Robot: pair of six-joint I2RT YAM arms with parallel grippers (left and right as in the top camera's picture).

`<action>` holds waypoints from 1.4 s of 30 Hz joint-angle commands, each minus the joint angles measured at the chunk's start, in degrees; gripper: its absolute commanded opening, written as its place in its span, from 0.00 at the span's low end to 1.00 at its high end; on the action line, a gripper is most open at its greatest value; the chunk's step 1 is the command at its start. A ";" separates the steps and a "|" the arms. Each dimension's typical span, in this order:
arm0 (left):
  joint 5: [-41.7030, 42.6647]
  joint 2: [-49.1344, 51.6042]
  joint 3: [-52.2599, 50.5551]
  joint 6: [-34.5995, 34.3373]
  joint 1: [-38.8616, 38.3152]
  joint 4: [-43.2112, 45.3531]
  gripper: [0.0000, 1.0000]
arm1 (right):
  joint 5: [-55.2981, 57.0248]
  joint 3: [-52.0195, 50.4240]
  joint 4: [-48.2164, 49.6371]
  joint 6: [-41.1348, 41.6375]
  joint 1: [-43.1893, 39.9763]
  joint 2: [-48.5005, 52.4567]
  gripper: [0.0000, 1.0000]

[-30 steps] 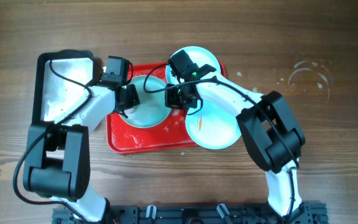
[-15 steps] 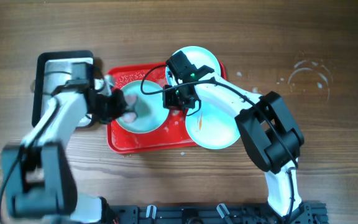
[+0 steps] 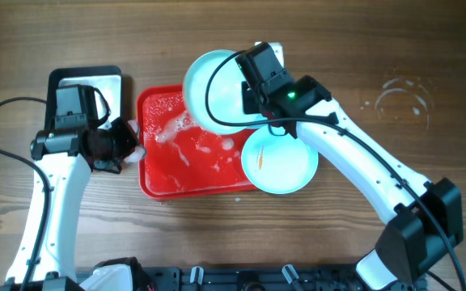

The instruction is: Clean dirty plates on tray and stack at the side

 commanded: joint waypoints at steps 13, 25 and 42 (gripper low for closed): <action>-6.67 5.77 2.89 -2.36 -7.21 -3.58 0.04 | 33.07 -0.20 7.37 -24.50 13.42 0.66 0.04; -14.64 16.68 12.68 -1.16 -11.87 -9.25 0.04 | 42.32 -0.20 5.57 -20.11 21.11 2.99 0.04; -10.86 20.79 17.62 0.81 -11.91 -9.16 0.04 | 34.29 -0.20 0.17 -6.45 19.91 3.04 0.04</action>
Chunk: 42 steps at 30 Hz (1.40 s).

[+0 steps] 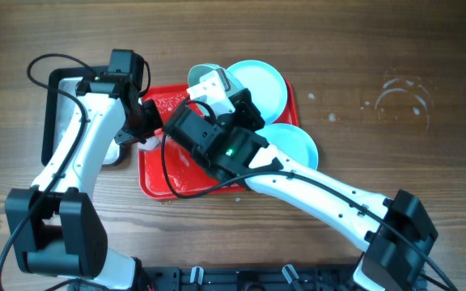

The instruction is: Clean dirty plates on tray and stack at the side

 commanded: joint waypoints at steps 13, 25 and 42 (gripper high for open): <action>-0.09 0.39 2.97 3.98 1.73 -1.05 0.04 | -2.05 -0.11 -1.62 6.45 -2.97 0.31 0.04; -0.28 0.68 12.74 17.25 19.71 -0.70 0.04 | -4.37 -0.11 16.02 -14.67 -2.99 0.31 0.04; -0.24 0.68 12.74 17.00 19.71 -0.85 0.04 | -3.67 -0.13 20.35 -22.88 -2.78 1.64 0.04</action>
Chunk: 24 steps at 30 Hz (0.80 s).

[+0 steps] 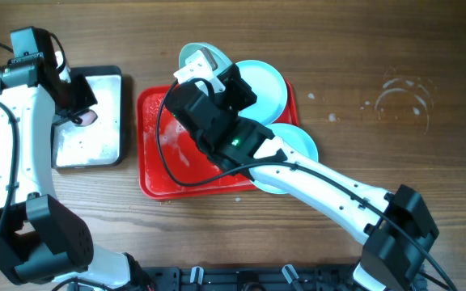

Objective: Clean dirty plates on tray and stack at the side
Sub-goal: 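Carry the cleaned plate right and set it on the table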

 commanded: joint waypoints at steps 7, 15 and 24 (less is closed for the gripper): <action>-0.13 0.13 0.46 1.11 -0.11 -0.22 0.04 | 6.19 0.26 16.87 -22.12 0.09 1.20 0.04; -0.13 0.13 0.46 1.14 -0.11 -0.61 0.04 | 5.03 0.26 17.62 -21.77 1.14 1.27 0.04; -0.13 0.13 0.46 1.11 -0.11 -0.63 0.04 | -1.22 0.26 8.35 -13.14 2.03 1.29 0.04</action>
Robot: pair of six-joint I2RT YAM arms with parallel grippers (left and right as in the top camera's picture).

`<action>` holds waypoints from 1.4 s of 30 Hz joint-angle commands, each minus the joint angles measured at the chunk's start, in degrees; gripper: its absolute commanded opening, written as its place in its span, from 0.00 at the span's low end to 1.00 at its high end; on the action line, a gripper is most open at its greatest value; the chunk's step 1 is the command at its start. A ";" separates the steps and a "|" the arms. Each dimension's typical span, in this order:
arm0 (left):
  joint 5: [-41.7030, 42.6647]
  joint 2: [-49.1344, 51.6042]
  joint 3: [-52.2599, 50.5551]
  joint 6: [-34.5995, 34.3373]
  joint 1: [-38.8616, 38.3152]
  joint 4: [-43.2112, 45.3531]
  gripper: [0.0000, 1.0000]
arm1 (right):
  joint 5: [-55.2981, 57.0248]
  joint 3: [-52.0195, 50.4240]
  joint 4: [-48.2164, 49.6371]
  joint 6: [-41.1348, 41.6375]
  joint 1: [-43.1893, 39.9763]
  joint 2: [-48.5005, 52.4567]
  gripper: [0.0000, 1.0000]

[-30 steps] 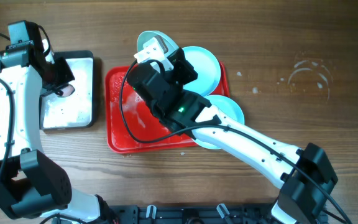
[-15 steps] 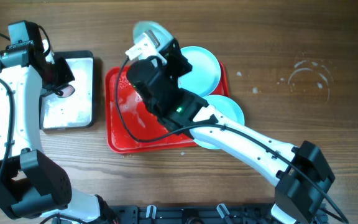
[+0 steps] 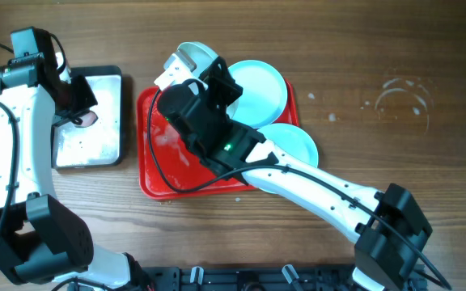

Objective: Clean dirty plates on tray and stack at the side
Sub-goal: 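Carry the cleaned plate right and set it on the table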

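Observation:
A red tray (image 3: pixel 154 174), wet with foam, lies in the middle of the table. My right gripper (image 3: pixel 186 73), mostly hidden under its own wrist, is shut on a light-blue plate (image 3: pixel 194 55), held tilted over the tray's far left corner. A second light-blue plate (image 3: pixel 261 85) rests on the tray's far right corner. A third (image 3: pixel 294 141) overlaps the tray's right edge. My left gripper (image 3: pixel 79 111) is down over the small soapy dish (image 3: pixel 95 145) at the left, shut on a dark sponge (image 3: pixel 87 118) with a pink patch.
The raised right arm covers most of the red tray's middle. Faint round water marks (image 3: pixel 399 97) show on the wood at the far right. Cables trail from both arms, and the arm bases sit along the near edge.
My right wrist and the tilted plate have shifted a little to the left over the tray. The left arm with its sponge has not moved.
At first my right gripper held the plate flat over the tray's far edge, the left with its sponge at the tray's left rim. Then the sponge was at the tilted plate. After that the left gripper was over the soapy dish, where it remains.

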 commanded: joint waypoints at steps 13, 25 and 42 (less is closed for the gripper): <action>-0.13 0.13 0.46 1.11 -0.11 -0.70 0.04 | -25.86 0.94 -13.57 25.62 -11.63 -7.91 0.04; -0.09 0.13 0.46 1.09 -0.11 -1.05 0.04 | -65.16 0.68 -27.15 40.57 -51.78 -14.12 0.04; 1.60 0.13 0.39 1.09 -0.15 -1.77 0.04 | -65.81 0.39 -29.16 44.15 -81.77 2.62 0.04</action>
